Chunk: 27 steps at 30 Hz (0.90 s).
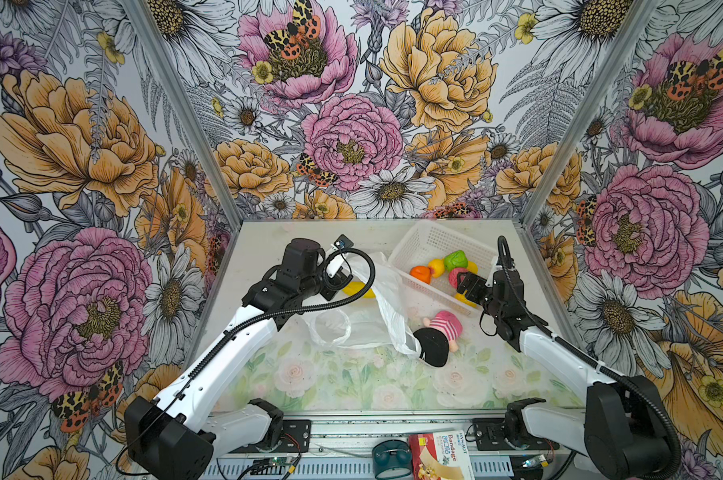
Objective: Untie the knot of the plastic bag and take out the fruit
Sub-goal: 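Carry the pink fruit over the white basket and open the right gripper, then move the open right gripper back into the bag toward the yellow mango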
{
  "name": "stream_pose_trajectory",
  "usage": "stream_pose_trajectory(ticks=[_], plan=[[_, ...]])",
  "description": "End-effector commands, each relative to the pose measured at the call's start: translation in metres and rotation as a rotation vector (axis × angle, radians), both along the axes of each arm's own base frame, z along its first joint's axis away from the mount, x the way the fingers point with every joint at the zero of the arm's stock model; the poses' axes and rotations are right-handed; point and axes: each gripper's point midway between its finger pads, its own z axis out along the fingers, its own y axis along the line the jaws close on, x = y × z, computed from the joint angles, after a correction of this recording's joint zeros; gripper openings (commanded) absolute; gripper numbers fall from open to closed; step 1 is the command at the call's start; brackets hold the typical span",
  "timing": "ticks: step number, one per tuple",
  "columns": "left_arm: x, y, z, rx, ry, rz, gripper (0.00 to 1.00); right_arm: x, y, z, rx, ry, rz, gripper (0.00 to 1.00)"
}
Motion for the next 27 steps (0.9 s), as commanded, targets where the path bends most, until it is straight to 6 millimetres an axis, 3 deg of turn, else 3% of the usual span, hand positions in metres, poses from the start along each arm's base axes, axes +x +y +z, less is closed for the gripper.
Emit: stream_pose_trajectory(ticks=[1,6,9,14,17,22,27], plan=[[0.005,0.000,0.010,-0.023,-0.022,0.010,0.00,-0.005,0.003,0.023,0.022,-0.099,0.021,0.93],[0.005,0.001,0.011,-0.023,-0.023,0.010,0.00,-0.020,0.012,0.052,0.031,-0.217,0.069,0.93],[0.005,0.000,0.010,-0.024,-0.022,0.009,0.00,-0.032,0.034,0.077,0.016,-0.314,0.163,0.88],[0.006,0.002,0.010,-0.025,-0.022,0.014,0.00,-0.071,0.109,0.122,-0.025,-0.514,0.472,0.65],[0.006,0.003,0.010,-0.026,-0.021,0.019,0.00,-0.106,0.161,0.137,-0.074,-0.612,0.690,0.59],[0.008,0.004,0.010,-0.025,-0.016,0.027,0.00,-0.165,0.236,0.130,-0.232,-0.705,0.992,0.54],[0.008,0.004,0.009,-0.028,-0.014,0.024,0.00,-0.191,0.290,0.101,-0.427,-0.671,1.155,0.47]])
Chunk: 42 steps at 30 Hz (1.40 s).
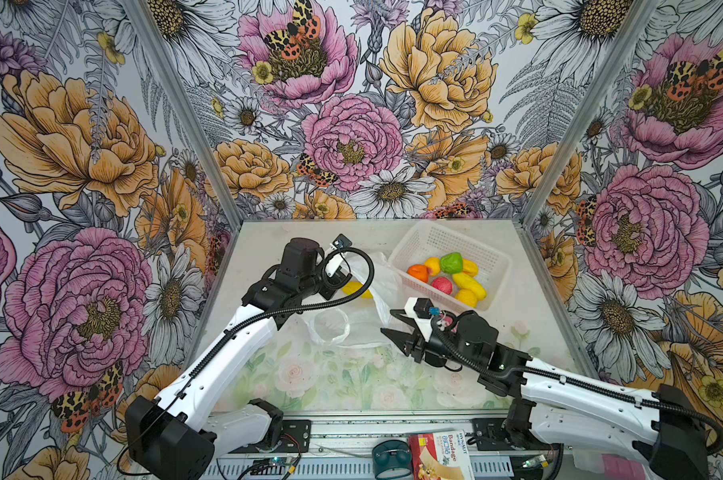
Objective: Untie the knot of the plastic bag and take out the fruit
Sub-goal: 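Move the open right gripper back into the bag toward the yellow mango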
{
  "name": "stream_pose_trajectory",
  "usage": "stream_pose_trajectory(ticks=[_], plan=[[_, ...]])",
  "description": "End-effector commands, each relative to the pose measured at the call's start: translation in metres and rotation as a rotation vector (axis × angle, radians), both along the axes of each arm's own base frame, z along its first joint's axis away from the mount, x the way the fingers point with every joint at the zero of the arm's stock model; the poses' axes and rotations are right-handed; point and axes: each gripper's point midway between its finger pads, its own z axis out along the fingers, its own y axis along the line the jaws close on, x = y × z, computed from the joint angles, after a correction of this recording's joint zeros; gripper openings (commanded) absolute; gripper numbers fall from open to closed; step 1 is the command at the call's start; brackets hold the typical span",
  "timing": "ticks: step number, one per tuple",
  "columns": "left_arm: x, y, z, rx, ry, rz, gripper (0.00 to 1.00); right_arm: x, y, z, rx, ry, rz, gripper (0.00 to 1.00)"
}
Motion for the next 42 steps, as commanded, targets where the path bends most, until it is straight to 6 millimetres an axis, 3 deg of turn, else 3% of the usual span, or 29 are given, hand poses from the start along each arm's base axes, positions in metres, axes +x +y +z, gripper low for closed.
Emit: stream_pose_trajectory(ticks=[1,5,10,14,19,24,33,42], plan=[[0.005,0.000,0.011,-0.030,-0.020,0.012,0.00,-0.002,0.026,-0.011,-0.161,-0.126,0.011,0.44],[0.005,0.000,0.012,-0.031,-0.021,0.011,0.00,0.002,0.055,-0.040,-0.286,-0.124,0.018,0.35],[0.004,-0.001,0.013,-0.036,-0.021,0.008,0.00,0.020,0.068,-0.066,-0.374,-0.116,-0.037,0.30],[0.004,0.000,0.013,-0.037,-0.021,0.008,0.00,0.041,0.066,-0.087,-0.436,-0.107,-0.104,0.23],[0.003,-0.002,0.015,-0.041,-0.023,0.004,0.00,0.079,0.049,-0.107,-0.457,-0.034,-0.195,0.22],[0.002,-0.003,0.017,-0.047,-0.026,-0.008,0.00,0.097,0.040,-0.123,-0.493,-0.012,-0.243,0.33],[-0.014,-0.021,0.027,-0.032,-0.068,-0.094,0.00,0.130,0.045,-0.166,-0.628,0.021,-0.342,0.59],[-0.040,-0.044,0.032,0.022,-0.128,-0.213,0.00,0.155,0.049,-0.180,-0.665,0.041,-0.464,0.83]])
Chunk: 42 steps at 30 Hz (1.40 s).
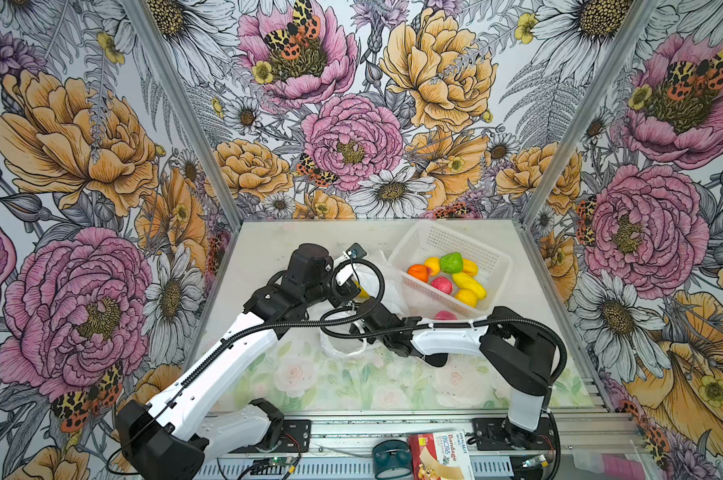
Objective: Untie the knot of the plastic bag and take out the fruit
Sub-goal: 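Move the open right gripper back into the bag toward the yellow mango, then lower the right gripper onto the yellow mango and close it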
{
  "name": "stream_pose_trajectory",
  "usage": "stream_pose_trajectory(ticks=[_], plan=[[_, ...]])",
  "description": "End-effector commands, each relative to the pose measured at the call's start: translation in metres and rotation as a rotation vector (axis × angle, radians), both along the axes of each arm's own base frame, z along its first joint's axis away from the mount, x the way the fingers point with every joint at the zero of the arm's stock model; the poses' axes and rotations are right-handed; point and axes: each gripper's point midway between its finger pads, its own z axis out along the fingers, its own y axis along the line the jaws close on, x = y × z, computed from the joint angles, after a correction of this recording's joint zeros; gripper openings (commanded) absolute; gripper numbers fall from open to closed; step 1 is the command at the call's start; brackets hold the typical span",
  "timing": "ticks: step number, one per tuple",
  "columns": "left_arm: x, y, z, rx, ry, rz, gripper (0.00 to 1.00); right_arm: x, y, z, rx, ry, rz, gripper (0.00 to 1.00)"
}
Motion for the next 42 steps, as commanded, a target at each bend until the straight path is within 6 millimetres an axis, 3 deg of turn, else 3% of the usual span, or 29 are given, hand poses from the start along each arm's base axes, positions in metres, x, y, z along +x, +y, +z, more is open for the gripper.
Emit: stream_pose_trajectory(ticks=[1,10,22,27,34,38,42], plan=[[-0.009,-0.005,0.014,0.005,-0.062,-0.048,0.00,0.018,0.000,0.005,0.006,-0.025,-0.087,0.85],[-0.016,-0.012,0.014,0.013,-0.074,-0.088,0.00,0.043,-0.009,-0.013,-0.025,0.003,-0.194,0.94],[-0.023,-0.016,0.019,-0.009,-0.076,-0.125,0.00,0.062,-0.015,-0.030,-0.036,0.043,-0.259,0.98],[-0.029,-0.021,0.020,-0.019,-0.076,-0.161,0.00,0.082,-0.016,-0.025,-0.059,-0.010,-0.336,0.99],[-0.041,-0.026,0.024,-0.026,-0.092,-0.211,0.00,0.109,-0.027,-0.041,-0.119,-0.004,-0.442,0.99],[-0.037,-0.024,0.022,-0.016,-0.094,-0.195,0.00,0.108,-0.027,-0.045,-0.125,0.009,-0.437,0.93],[-0.025,-0.014,0.020,0.002,-0.092,-0.123,0.00,0.102,-0.025,-0.046,-0.110,0.039,-0.410,0.72]])
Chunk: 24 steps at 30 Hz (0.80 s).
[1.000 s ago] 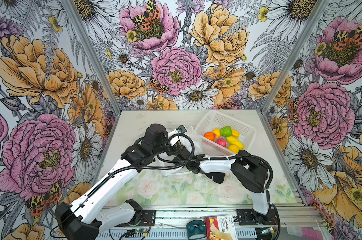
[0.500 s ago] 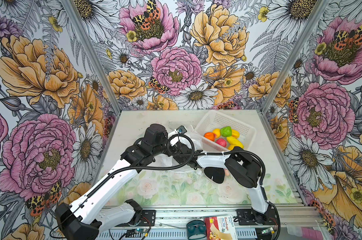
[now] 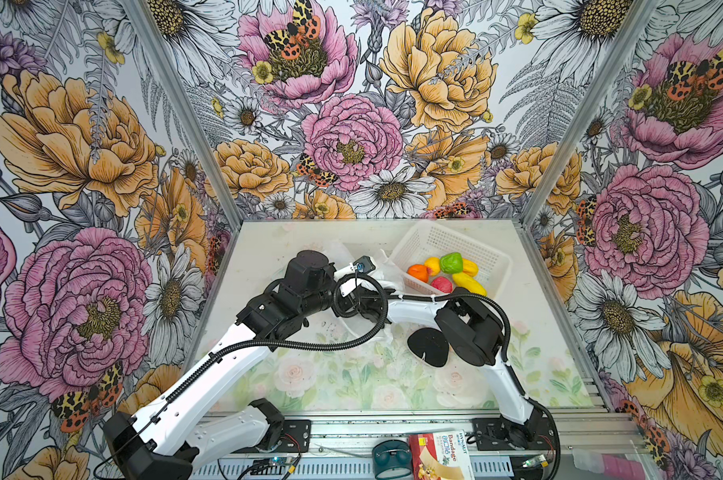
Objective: Untie the knot of the plastic bag and take out the fruit
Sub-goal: 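Lower the right gripper onto the yellow mango and close it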
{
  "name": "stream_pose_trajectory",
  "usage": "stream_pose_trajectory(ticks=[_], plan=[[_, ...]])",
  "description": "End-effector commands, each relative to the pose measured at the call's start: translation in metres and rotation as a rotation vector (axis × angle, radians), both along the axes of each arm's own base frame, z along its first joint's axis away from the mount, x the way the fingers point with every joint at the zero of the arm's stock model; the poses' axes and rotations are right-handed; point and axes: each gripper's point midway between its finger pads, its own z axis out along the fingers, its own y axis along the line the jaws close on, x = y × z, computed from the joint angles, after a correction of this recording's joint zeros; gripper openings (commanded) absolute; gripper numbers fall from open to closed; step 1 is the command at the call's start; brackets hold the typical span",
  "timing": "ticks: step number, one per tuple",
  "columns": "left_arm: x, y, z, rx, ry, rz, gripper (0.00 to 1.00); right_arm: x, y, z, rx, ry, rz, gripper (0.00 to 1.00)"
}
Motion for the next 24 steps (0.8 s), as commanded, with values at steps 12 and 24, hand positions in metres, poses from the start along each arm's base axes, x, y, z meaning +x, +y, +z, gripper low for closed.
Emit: stream_pose_trajectory(ticks=[12,24], plan=[[0.055,0.052,-0.005,-0.029,0.051,0.304,0.00,-0.045,0.014,0.033,0.175,0.083,0.173,0.32],[0.067,0.064,-0.012,-0.034,0.081,0.362,0.00,-0.123,0.044,0.093,0.456,0.039,0.544,0.22]])
